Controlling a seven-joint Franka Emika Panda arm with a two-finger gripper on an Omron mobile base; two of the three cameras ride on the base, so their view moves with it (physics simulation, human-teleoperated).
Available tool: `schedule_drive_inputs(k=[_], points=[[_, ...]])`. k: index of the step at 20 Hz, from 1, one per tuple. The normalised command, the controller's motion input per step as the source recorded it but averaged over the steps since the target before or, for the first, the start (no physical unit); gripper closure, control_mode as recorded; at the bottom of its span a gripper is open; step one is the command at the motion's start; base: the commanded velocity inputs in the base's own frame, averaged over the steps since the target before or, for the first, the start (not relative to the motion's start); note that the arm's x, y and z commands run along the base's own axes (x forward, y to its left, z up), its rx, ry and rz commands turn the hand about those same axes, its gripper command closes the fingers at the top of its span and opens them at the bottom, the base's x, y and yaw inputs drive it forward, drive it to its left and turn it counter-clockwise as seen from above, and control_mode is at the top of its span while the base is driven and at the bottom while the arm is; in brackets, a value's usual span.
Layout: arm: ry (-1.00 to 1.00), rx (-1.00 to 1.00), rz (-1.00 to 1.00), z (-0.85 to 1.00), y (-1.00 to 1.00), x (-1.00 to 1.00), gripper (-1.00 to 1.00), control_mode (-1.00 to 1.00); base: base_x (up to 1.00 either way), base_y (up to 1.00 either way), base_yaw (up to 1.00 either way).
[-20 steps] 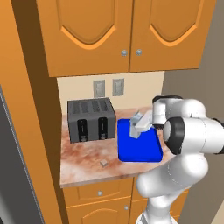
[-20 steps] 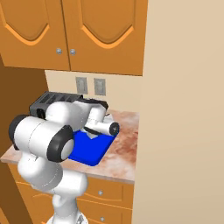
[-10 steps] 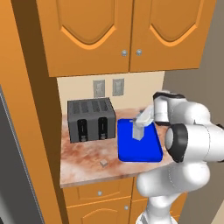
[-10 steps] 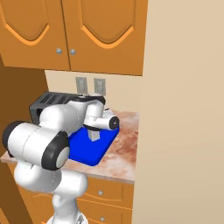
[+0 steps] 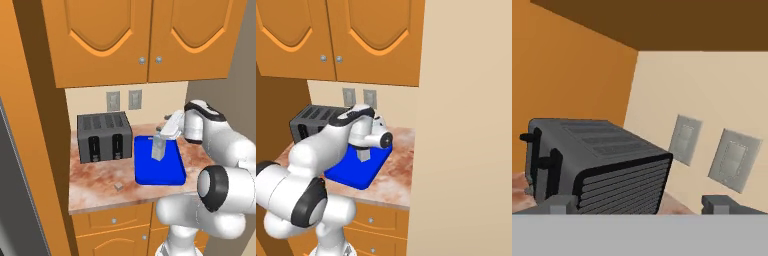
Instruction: Take out the milk from the fridge and place it on the tray on the counter. Then take the sugar cube near the tray and place it in the tray.
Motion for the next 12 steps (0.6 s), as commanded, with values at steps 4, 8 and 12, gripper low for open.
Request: schedule_drive_inputs(k=[4,8,12], points=[[-0.17,-0.02,0.00,0.56,0.04,-0.46,-1.00,-1.00,0.00,0.00,0.00],[-0.19,-0.10,0.00,0.78,0.11,-0.64,-1.00,-1.00,0.00,0.00,0.00],[-0.04,-0.05,0.00,0.67,0.01,-0.62,-1.00,-1.00,0.00,0.00,0.00]])
